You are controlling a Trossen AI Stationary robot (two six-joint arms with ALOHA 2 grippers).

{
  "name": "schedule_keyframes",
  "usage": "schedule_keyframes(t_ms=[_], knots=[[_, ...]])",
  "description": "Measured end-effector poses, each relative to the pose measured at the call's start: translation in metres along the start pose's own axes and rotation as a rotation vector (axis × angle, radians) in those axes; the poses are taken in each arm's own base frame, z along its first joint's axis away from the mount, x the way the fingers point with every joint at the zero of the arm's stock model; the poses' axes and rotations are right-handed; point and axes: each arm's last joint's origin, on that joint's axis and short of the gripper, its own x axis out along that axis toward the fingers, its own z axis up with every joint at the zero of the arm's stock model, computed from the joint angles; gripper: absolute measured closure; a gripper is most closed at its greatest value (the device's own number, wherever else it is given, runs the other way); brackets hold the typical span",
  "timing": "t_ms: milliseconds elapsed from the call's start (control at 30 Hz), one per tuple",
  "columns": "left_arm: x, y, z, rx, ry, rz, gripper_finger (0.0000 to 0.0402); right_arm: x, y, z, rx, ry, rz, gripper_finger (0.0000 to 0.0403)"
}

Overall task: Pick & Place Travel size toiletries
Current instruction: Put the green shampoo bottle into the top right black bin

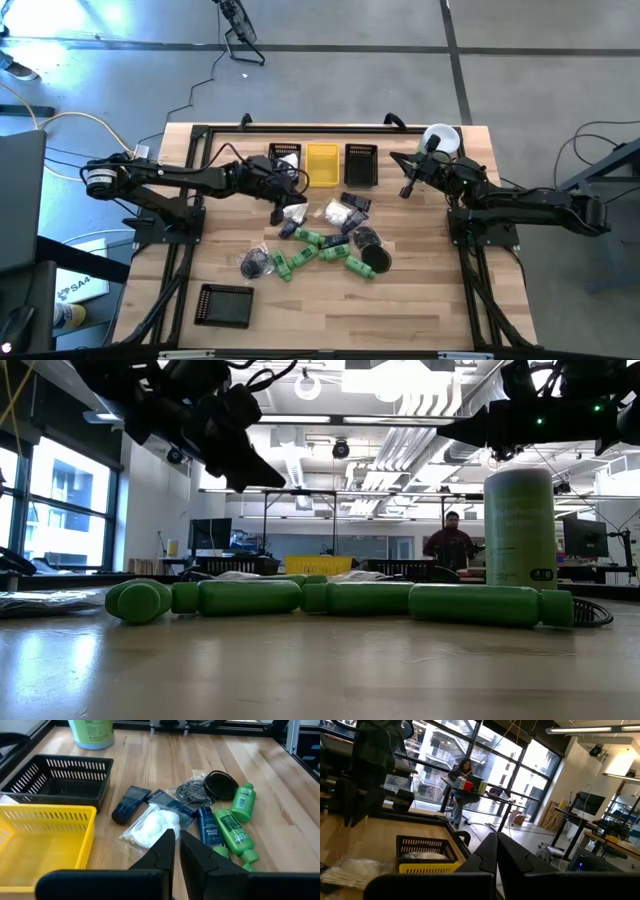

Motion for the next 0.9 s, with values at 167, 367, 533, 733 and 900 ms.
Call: schedule_keyframes(t_ms=[167, 367, 533, 733, 900], knots=[[0.0, 0.0, 0.0, 0.0, -0.001, 0.0, 0.038, 0.0, 0.0001, -0.0001, 0.0, 0.001, 0.001, 0.0401], [-0.0001, 0.0019, 0.0012, 0.034, -0.007, 0.062, 0.038, 0.0, 0.0001, -0.0002, 0.0, 0.002, 0.001, 0.0401], [-0.0001, 0.0021, 0.0009, 0.035, -0.003, 0.067, 0.038, 0.0, -0.0001, -0.0002, -0.002, 0.003, -0.003, 0.0401], [-0.0001, 0.0024, 0.0009, 0.019, -0.003, 0.079, 0.038, 0.0, 0.0, -0.0003, -0.003, 0.004, -0.003, 0.0401], [-0.0002, 0.0034, 0.0, 0.016, 0.008, 0.112, 0.0357, 0.0, -0.0002, -0.0003, -0.003, 0.004, -0.004, 0.0401]])
